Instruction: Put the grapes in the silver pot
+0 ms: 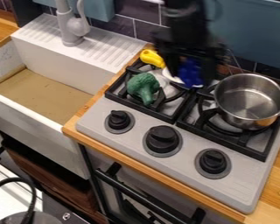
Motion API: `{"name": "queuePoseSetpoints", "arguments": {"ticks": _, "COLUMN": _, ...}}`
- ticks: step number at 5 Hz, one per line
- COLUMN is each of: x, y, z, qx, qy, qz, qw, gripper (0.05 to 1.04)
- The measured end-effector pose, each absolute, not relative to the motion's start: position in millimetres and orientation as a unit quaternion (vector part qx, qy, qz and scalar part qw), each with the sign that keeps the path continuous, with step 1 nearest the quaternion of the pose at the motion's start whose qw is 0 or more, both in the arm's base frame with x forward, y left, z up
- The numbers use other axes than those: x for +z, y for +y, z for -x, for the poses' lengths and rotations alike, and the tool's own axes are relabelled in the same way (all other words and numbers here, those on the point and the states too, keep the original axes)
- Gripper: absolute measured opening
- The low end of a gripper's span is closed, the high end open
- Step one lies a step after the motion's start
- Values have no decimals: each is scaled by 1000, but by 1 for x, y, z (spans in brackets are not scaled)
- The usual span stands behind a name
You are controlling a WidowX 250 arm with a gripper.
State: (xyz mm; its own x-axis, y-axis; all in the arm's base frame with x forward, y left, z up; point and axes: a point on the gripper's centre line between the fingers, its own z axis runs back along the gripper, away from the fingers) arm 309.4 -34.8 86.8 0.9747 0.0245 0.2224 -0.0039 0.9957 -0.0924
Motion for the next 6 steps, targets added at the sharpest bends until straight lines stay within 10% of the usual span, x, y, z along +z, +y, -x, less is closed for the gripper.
{"name": "queuePoseSetpoints", "arguments": {"ticks": 6, "x": 57, "y": -95, "z": -352, "qx": 10, "qy": -78, "qz": 36, "qw": 996, "gripper": 884}}
